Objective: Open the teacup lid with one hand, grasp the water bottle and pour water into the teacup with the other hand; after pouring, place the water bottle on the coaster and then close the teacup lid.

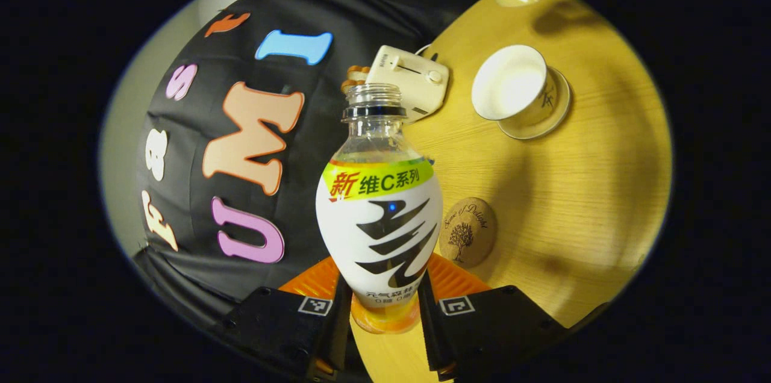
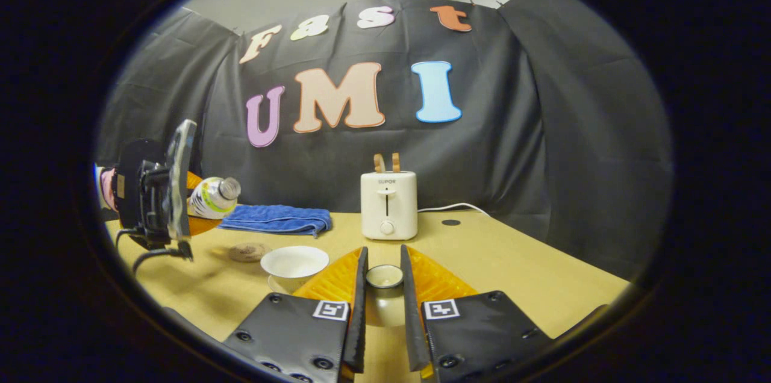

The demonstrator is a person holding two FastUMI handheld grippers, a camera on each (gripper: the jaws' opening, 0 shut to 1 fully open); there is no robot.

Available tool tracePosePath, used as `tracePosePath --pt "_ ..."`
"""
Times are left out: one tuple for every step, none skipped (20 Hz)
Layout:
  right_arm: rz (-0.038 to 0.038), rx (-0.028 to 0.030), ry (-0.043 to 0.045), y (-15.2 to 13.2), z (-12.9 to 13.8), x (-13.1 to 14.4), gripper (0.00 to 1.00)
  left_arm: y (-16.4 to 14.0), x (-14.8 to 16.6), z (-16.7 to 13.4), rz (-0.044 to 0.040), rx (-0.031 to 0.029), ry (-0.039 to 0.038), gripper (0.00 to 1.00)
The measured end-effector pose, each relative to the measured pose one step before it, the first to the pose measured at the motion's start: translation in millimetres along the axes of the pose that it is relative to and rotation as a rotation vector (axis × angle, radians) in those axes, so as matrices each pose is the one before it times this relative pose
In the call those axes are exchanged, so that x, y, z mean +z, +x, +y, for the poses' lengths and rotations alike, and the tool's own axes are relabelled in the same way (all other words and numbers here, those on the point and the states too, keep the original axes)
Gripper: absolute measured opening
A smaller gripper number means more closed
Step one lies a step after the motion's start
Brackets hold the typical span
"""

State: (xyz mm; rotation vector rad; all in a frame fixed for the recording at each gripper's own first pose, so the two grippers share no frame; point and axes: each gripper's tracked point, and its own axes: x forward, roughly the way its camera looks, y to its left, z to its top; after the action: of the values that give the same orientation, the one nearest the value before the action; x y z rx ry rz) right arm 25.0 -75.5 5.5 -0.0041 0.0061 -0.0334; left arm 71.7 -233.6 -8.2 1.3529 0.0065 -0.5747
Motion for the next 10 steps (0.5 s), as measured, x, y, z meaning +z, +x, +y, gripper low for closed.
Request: tracePosePath --pt "-0.00022 -0.00075 0.0011 0.09 -0.03 0.44 0.31 2.41 -1.58 -1.48 0.01184 -0.00934 0.03913 0.49" --pt "0.00055 0.0005 -0.00128 -0.3 0.08 -0.2 0.31 2.14 -0.06 -1.7 0.00225 -0.01356 0.03738 0.49" --pt "0.00052 -0.00029 0.001 -0.03 -0.06 0.09 0.31 1.6 0.35 -1.88 0.00356 -0.01335 0.03039 0.49" --pt "-0.00039 0.00052 -0.0007 0.39 -0.21 -0.16 0.31 3.79 0.67 -0.39 0.00356 -0.00867 0.02499 0.49" --pt "0.00144 -0.00024 0.00047 0.29 -0.09 0.25 0.31 3.02 1.59 -0.48 -0.00059 -0.00749 0.02237 0.49" --pt "-0.0009 -0.00142 -0.00065 -0.47 -0.34 -0.31 0.31 3.1 1.98 -0.71 -0.00041 -0.00893 0.01767 0.5" --pt "-0.0007 -0.00098 0.00083 0.31 -0.24 1.38 0.31 1.52 2.2 -0.13 0.0001 -0.00821 0.01999 0.49" --pt "0.00162 0.00013 -0.00078 0.14 -0.1 -1.81 0.31 -0.39 2.25 0.01 0.00032 -0.00505 0.02422 0.49" --pt "-0.00171 -0.00001 0.00045 0.42 0.05 0.27 0.31 1.36 3.11 1.48 -0.00011 -0.00426 0.0278 0.49" --pt "0.00094 0.00019 -0.0001 -0.34 0.27 0.12 0.31 0.78 1.37 0.49 0.00509 -0.00304 0.02957 0.5"
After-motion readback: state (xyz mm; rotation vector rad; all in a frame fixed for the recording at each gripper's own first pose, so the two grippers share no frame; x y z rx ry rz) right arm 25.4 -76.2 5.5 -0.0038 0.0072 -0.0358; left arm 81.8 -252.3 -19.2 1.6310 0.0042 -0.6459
